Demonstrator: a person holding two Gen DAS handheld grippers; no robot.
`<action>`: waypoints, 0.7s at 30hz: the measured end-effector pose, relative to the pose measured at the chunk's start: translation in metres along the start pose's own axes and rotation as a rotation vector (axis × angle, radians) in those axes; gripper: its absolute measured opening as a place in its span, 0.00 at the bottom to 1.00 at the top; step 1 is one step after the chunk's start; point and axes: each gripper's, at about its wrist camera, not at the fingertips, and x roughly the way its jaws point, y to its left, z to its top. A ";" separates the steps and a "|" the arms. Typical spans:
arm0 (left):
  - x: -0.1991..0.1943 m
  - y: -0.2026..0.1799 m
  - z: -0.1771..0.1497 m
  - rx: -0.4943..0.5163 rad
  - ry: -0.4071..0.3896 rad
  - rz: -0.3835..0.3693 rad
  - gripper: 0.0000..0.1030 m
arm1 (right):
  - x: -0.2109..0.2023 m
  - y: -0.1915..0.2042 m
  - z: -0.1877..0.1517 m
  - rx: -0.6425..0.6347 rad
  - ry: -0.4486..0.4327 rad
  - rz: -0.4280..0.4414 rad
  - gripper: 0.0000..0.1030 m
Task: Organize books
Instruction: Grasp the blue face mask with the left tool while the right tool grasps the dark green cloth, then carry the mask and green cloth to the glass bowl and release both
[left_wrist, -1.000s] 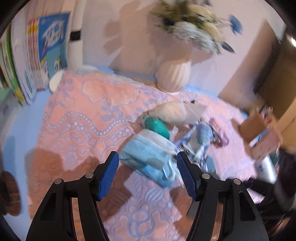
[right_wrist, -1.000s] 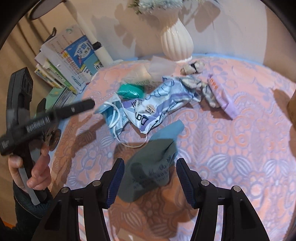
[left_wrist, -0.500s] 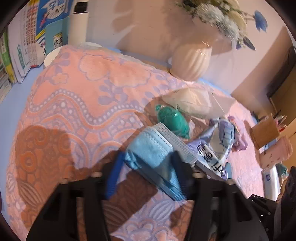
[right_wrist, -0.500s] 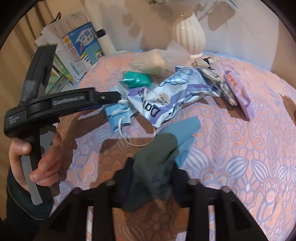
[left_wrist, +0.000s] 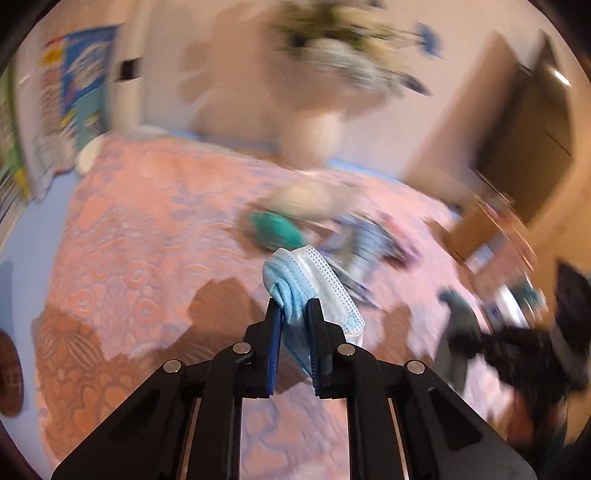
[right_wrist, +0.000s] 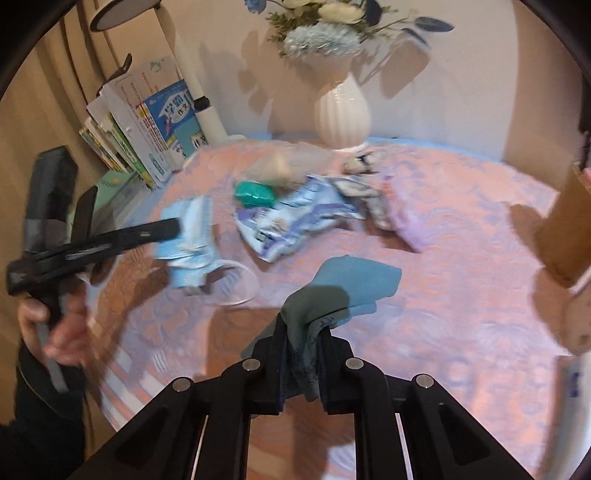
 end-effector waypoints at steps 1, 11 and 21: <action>-0.001 -0.010 -0.004 0.066 0.037 -0.028 0.10 | -0.004 -0.002 -0.004 -0.012 0.012 0.000 0.12; 0.062 -0.053 -0.038 0.142 0.171 0.123 0.31 | 0.022 -0.044 -0.041 0.084 0.127 -0.052 0.16; 0.064 -0.067 -0.049 0.129 0.164 0.152 0.46 | 0.007 -0.056 -0.056 0.167 0.083 0.005 0.55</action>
